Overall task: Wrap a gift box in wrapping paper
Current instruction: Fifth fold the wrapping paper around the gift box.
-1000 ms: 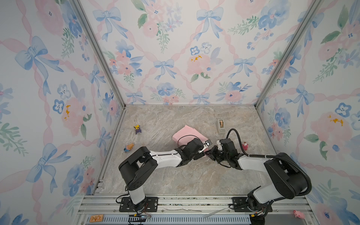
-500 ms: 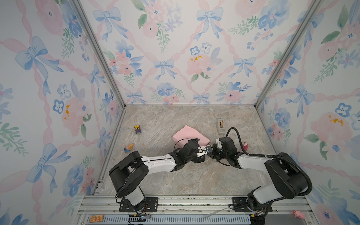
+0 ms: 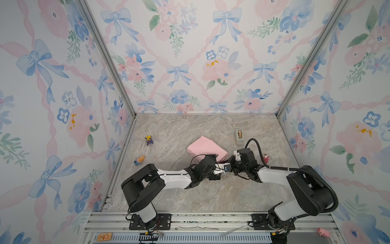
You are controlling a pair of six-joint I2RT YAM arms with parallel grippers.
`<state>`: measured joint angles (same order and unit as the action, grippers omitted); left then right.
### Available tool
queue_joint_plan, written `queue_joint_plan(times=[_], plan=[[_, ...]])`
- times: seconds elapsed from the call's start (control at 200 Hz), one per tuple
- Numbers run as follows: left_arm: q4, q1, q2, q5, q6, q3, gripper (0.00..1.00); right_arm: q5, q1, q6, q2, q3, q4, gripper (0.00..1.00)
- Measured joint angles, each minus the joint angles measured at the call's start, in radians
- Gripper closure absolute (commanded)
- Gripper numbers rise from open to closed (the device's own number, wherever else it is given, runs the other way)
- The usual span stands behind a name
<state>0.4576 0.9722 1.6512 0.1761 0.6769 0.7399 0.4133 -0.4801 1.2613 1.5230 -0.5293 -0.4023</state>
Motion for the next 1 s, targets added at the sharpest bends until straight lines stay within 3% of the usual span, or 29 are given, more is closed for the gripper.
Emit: queue_joint_plan(times=[0.4,1.0], plan=[[0.046,0.004,0.073,0.108,-0.031,-0.018,0.03,0.010,0.003,0.022,0.000,0.000,-0.025,0.94],[0.182,0.024,0.142,0.245,-0.190,-0.023,0.21,0.010,0.010,0.059,0.009,0.000,-0.068,0.90]])
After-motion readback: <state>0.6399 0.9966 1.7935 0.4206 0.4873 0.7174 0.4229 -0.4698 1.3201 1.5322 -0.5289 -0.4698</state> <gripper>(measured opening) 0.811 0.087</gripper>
